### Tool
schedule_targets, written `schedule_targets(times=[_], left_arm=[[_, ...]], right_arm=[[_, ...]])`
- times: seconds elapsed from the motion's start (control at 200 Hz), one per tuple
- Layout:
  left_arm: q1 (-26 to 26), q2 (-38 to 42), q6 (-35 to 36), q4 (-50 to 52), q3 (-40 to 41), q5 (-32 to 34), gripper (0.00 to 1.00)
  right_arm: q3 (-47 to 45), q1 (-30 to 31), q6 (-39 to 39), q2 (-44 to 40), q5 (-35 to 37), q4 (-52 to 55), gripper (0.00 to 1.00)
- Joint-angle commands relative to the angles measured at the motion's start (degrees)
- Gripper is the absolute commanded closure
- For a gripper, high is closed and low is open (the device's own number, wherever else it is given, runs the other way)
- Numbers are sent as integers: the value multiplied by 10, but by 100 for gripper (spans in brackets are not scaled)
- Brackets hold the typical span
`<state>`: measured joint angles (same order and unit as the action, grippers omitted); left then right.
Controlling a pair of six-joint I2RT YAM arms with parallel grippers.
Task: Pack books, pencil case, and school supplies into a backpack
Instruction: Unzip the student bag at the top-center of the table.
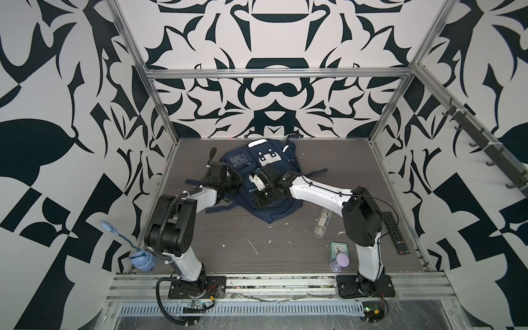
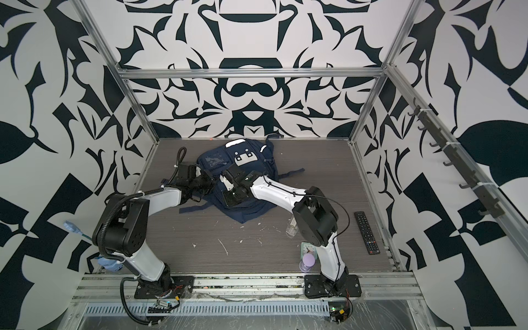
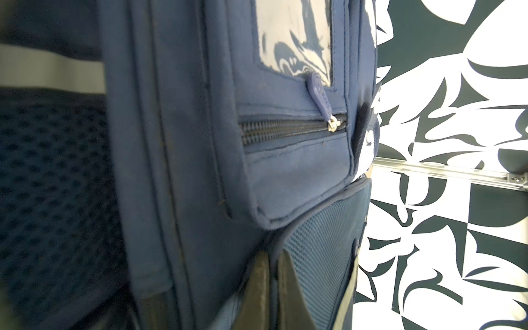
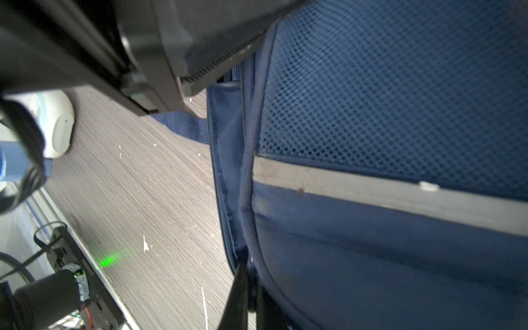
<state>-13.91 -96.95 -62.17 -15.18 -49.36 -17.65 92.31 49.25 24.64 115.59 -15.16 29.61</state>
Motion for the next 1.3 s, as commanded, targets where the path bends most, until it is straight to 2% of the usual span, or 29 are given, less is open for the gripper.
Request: schedule_targets(times=[0.0, 0.22, 0.45, 0.66, 1.08, 1.295], left_arm=[[-11, -4, -11, -6, -11, -13, 100], [-11, -1, -12, -7, -4, -14, 99], [-11, 16, -12, -7, 19, -11, 95], [-21, 19, -13, -15, 45, -9, 94], [-30, 22, -14, -16, 48, -9, 93], [-29, 16, -10, -11, 40, -10, 85]], right_arm=[[48, 6, 43, 7, -3, -34, 100], [94, 6, 88, 37, 33, -36, 100], [83, -2, 105, 19, 68, -46, 100], [64, -25, 108, 6, 65, -51, 100], [127, -53, 98, 66, 66, -43, 100], [137, -77, 81, 85, 63, -30, 100]])
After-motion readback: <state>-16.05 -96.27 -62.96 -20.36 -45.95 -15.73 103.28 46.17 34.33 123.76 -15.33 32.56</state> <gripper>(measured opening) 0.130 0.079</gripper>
